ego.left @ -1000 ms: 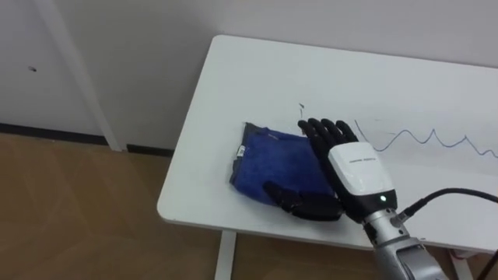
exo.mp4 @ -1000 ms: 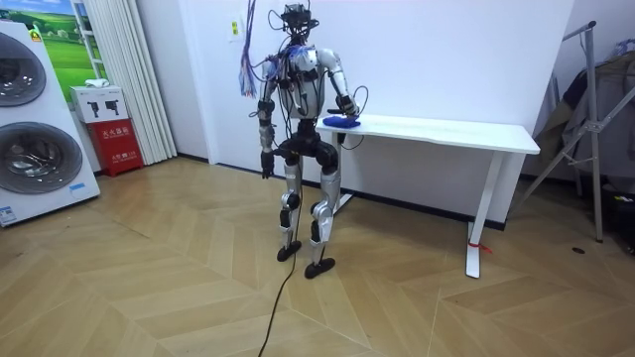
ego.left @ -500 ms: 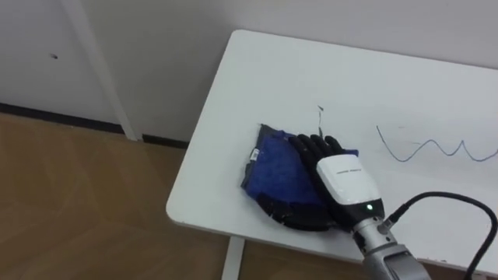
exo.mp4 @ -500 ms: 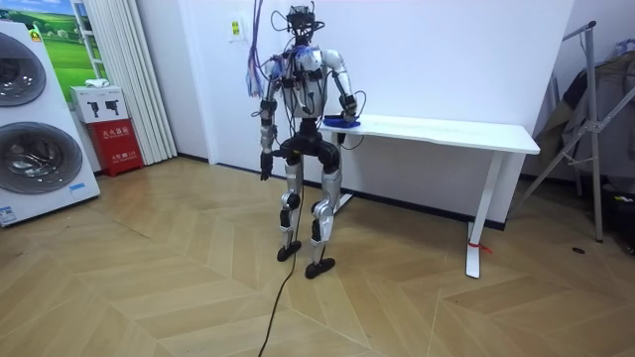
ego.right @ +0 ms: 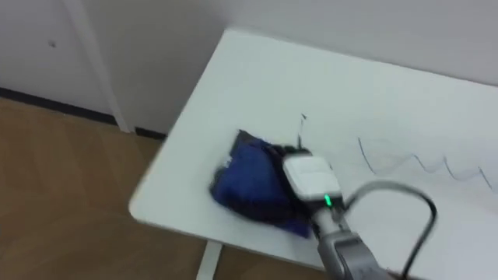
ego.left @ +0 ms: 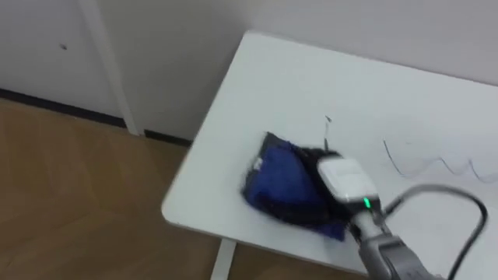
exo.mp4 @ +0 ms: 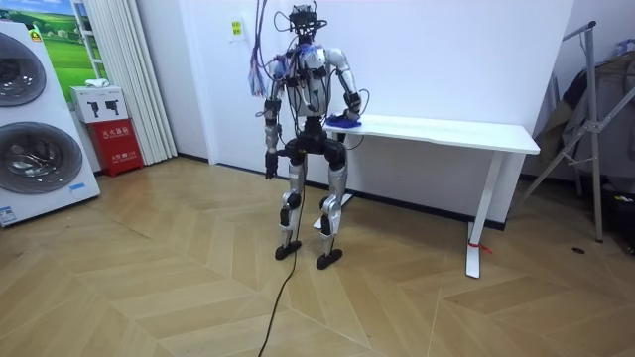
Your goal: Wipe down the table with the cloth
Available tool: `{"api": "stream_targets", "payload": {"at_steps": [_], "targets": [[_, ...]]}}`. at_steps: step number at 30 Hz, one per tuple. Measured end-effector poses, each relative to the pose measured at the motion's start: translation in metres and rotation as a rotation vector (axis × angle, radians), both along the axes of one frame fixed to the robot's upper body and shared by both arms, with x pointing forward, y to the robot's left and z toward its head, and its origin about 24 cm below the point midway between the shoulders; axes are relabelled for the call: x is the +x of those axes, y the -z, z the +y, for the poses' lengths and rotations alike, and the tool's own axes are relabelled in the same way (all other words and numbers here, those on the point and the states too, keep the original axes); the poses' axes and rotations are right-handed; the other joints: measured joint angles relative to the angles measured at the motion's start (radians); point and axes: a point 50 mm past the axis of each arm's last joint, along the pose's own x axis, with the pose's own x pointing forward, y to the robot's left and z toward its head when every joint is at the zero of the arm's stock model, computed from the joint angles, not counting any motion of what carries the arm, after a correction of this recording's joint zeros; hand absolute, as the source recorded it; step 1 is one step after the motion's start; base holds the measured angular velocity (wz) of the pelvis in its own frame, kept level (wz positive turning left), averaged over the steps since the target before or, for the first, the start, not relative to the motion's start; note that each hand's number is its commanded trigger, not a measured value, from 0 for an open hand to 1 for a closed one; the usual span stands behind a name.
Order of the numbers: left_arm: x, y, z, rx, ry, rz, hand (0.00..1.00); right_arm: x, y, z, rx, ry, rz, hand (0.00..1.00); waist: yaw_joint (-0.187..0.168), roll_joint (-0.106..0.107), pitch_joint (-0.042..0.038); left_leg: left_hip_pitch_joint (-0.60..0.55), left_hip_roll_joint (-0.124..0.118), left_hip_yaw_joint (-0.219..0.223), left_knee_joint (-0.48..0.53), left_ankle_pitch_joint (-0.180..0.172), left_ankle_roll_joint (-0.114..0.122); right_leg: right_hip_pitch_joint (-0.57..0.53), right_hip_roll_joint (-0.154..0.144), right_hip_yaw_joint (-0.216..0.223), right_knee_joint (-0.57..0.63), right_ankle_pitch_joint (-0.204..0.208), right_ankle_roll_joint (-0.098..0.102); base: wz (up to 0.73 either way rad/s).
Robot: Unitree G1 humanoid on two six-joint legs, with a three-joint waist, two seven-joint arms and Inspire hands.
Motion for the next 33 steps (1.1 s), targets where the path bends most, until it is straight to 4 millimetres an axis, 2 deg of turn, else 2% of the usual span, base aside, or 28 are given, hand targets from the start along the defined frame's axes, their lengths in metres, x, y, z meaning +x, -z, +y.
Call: {"api": "stream_targets", "payload": {"at_steps": [2, 4, 7, 8, 10, 16, 21, 26, 28, 33], "targets": [[0.001, 0.000, -0.002, -0.005, 0.006, -0.008, 0.00, 0.005, 0.000, -0.001, 0.003, 0.005, 0.000, 1.00, 0.002, 0.000, -0.0001, 0.009, -0.001, 0.044, -0.004, 0.003, 0.004, 0.010, -0.001, -0.002, -0.002, -0.006, 0.007, 0.09], [0.003, -0.001, -0.002, -0.004, 0.009, -0.012, 0.00, 0.007, -0.001, -0.002, 0.021, 0.015, 0.006, 1.00, 0.014, -0.008, -0.0023, 0.008, -0.007, 0.044, -0.004, 0.003, 0.004, 0.009, 0.001, -0.003, -0.002, -0.008, 0.008, 0.00], [0.003, -0.001, -0.001, -0.005, 0.004, -0.011, 0.00, 0.007, -0.001, -0.002, 0.039, 0.020, 0.019, 1.00, 0.016, -0.010, -0.0028, 0.004, -0.016, 0.053, -0.004, 0.002, 0.006, 0.009, -0.009, -0.005, 0.000, -0.010, 0.012, 0.09], [0.004, -0.001, -0.001, -0.004, 0.002, -0.013, 0.00, 0.007, -0.001, -0.003, 0.047, 0.025, 0.018, 1.00, 0.014, -0.008, -0.0025, 0.000, -0.020, 0.055, -0.004, -0.001, 0.020, 0.007, -0.011, -0.003, 0.000, -0.015, 0.016, 0.08], [0.003, -0.001, 0.001, 0.000, 0.000, -0.008, 0.00, 0.008, -0.001, -0.005, 0.050, 0.033, 0.018, 1.00, 0.013, -0.006, -0.0032, -0.006, -0.025, 0.055, -0.002, -0.003, 0.026, 0.006, -0.015, -0.003, 0.002, -0.017, 0.016, 0.02], [-0.005, -0.001, 0.001, -0.003, -0.023, 0.012, 0.00, 0.007, -0.003, -0.012, 0.040, 0.037, 0.027, 1.00, 0.000, -0.008, -0.0042, -0.012, -0.026, 0.064, 0.005, -0.002, 0.027, 0.004, -0.017, -0.001, 0.003, -0.018, 0.016, 0.00], [-0.001, -0.001, 0.000, -0.009, -0.021, 0.004, 0.00, 0.007, -0.004, -0.012, 0.048, 0.019, 0.024, 1.00, -0.014, -0.009, -0.0071, -0.011, -0.025, 0.077, 0.008, -0.002, 0.028, 0.003, -0.018, -0.002, 0.003, -0.019, 0.018, 0.00], [0.005, 0.000, -0.002, -0.003, -0.023, -0.014, 0.00, 0.004, -0.002, -0.012, 0.068, 0.025, 0.037, 1.00, -0.011, -0.009, -0.0121, -0.004, -0.025, 0.080, 0.007, -0.002, 0.028, 0.010, -0.018, -0.001, 0.003, -0.019, 0.018, 0.00], [0.006, 0.000, -0.003, 0.000, -0.022, -0.017, 0.00, 0.004, -0.002, -0.012, 0.077, 0.032, 0.040, 1.00, -0.008, -0.008, -0.0116, -0.003, -0.025, 0.084, 0.006, -0.002, 0.028, 0.010, -0.018, -0.001, 0.003, -0.019, 0.018, -0.03], [0.008, 0.002, -0.009, 0.000, -0.011, -0.003, 0.00, 0.010, -0.002, -0.003, 0.115, 0.088, 0.051, 1.00, 0.015, 0.008, -0.0023, 0.005, -0.022, 0.098, -0.003, -0.003, 0.028, 0.005, -0.018, 0.005, 0.019, -0.019, 0.018, -0.06]]}}
